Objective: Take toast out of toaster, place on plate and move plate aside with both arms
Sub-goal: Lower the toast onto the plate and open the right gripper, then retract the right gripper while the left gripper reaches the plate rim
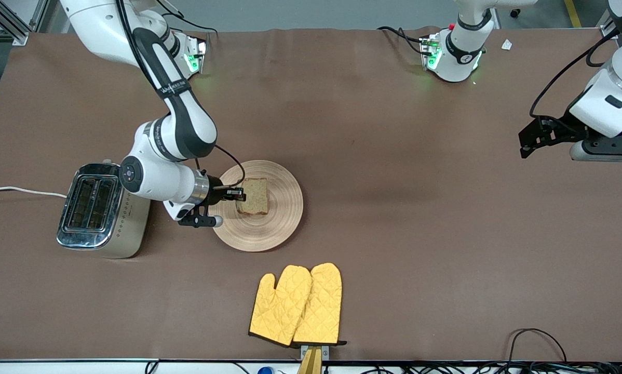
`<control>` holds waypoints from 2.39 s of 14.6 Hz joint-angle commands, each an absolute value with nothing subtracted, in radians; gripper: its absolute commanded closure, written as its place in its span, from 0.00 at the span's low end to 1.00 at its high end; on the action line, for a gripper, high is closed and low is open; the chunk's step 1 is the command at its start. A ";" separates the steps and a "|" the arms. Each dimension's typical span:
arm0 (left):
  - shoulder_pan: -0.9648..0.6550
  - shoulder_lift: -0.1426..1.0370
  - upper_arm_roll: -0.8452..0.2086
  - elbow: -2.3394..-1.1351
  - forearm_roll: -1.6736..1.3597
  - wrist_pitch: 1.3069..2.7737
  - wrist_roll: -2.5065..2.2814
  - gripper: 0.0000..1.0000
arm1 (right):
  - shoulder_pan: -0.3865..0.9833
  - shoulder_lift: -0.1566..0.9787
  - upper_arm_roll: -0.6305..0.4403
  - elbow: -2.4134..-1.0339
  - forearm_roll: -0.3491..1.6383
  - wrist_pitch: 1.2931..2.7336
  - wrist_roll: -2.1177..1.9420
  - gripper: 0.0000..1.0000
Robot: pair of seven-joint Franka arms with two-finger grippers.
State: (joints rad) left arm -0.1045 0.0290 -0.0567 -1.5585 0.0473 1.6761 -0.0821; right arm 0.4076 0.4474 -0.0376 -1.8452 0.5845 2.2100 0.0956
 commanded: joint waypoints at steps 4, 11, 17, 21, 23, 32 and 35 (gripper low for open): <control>-0.098 0.037 -0.064 -1.542 0.061 1.666 -0.098 0.00 | 0.379 0.439 -0.028 -1.927 0.607 2.249 -0.029 1.00; -0.101 0.037 -0.066 -1.543 0.061 1.666 -0.100 0.00 | 0.314 0.440 -0.028 -1.976 0.607 2.256 -0.143 1.00; -0.092 0.037 -0.066 -1.545 0.060 1.667 -0.097 0.00 | 0.299 0.442 -0.028 -1.976 0.603 2.250 -0.158 0.30; -0.090 0.038 -0.064 -1.545 0.060 1.666 -0.097 0.00 | 0.273 0.442 -0.037 -1.973 0.528 2.252 -0.170 0.00; -0.097 0.038 -0.064 -1.545 0.060 1.666 -0.101 0.00 | 0.270 0.440 -0.038 -1.973 0.488 2.247 -0.169 0.00; -0.089 0.038 -0.064 -1.554 0.054 1.651 -0.097 0.00 | 0.264 0.293 -0.107 -1.968 0.296 2.174 -0.155 0.00; -0.089 0.037 -0.064 -1.563 0.034 1.617 -0.095 0.00 | 0.262 0.194 -0.156 -1.933 0.201 2.076 -0.137 0.00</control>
